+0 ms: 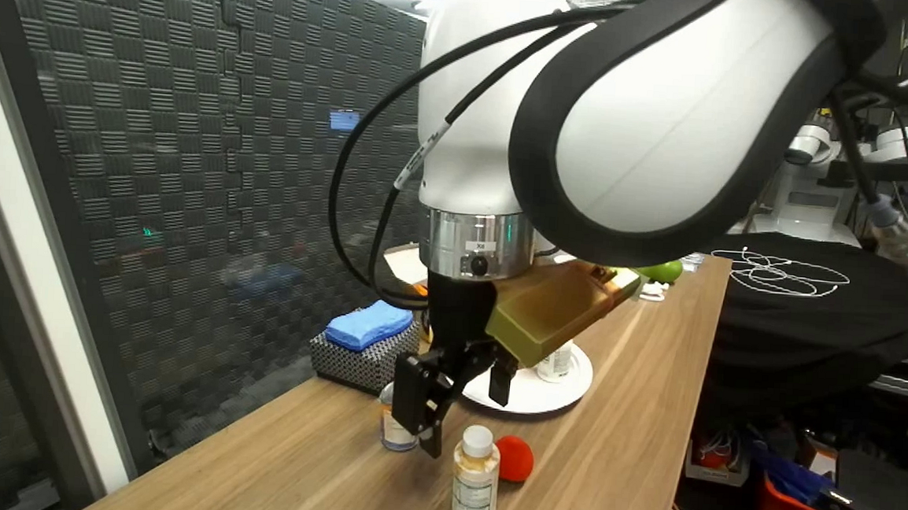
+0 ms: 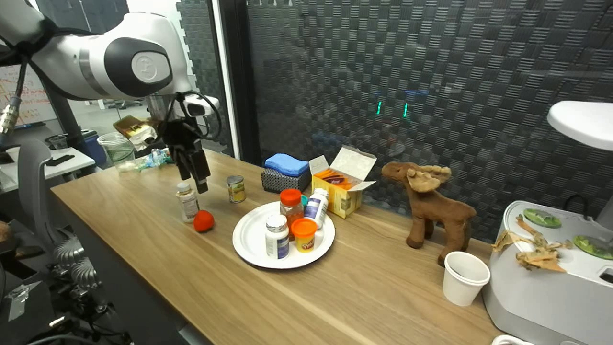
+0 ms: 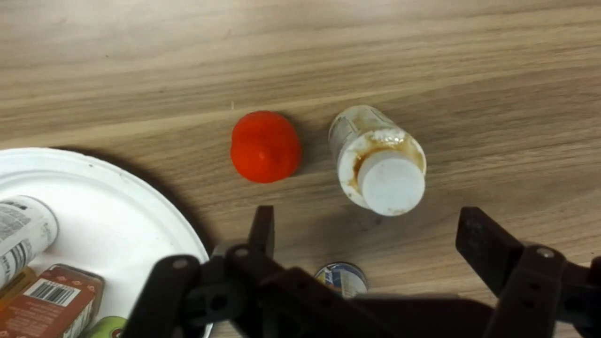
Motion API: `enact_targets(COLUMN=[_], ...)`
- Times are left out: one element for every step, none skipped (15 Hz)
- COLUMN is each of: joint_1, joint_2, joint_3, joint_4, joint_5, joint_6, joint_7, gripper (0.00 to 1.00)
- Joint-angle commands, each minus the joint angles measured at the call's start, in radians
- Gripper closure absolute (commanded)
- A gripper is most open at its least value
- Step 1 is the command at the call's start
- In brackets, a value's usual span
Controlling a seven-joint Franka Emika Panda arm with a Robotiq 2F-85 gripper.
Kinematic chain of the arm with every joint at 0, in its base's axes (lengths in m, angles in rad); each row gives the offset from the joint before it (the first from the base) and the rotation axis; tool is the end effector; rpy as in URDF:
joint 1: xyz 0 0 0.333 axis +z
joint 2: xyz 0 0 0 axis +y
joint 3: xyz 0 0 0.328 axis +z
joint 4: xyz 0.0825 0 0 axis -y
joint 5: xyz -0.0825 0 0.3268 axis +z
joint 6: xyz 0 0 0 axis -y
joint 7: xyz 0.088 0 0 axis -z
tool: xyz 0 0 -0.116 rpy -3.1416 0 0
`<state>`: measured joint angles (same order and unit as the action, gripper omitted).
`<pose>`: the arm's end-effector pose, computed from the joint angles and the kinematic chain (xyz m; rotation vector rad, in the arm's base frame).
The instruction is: Pick up the bottles and small containers from the table and put them on the white plate.
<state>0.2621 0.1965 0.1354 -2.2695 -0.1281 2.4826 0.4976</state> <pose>0.4648 0.1939 0.3215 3.1016 -0.0037 0.0630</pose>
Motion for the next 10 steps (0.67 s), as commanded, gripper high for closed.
enact_targets(joint_1=[0.014, 0.013, 0.01, 0.009, 0.008, 0.009, 0.011, 0.014, 0.013, 0.016], joint_2=[-0.016, -0.018, -0.024, -0.026, -0.023, -0.024, -0.02, -0.018, -0.028, -0.028], joint_3=[-0.003, -0.002, 0.0, 0.0, 0.0, -0.001, 0.001, 0.001, 0.001, 0.003], joint_4=[-0.008, -0.012, -0.017, -0.02, -0.019, -0.021, -0.02, -0.02, -0.027, -0.028], joint_5=[-0.007, -0.004, 0.003, 0.003, 0.007, 0.004, 0.003, 0.0, 0.001, -0.001], joint_6=[-0.018, -0.02, -0.026, -0.028, -0.034, -0.037, -0.04, -0.04, -0.04, -0.04], joint_7=[0.045, 0.043, 0.036, 0.034, 0.031, 0.034, 0.039, 0.046, 0.043, 0.047], gripper=[0.0, 0.0, 0.0, 0.05, 0.27, 0.3, 0.3, 0.39, 0.46, 0.56])
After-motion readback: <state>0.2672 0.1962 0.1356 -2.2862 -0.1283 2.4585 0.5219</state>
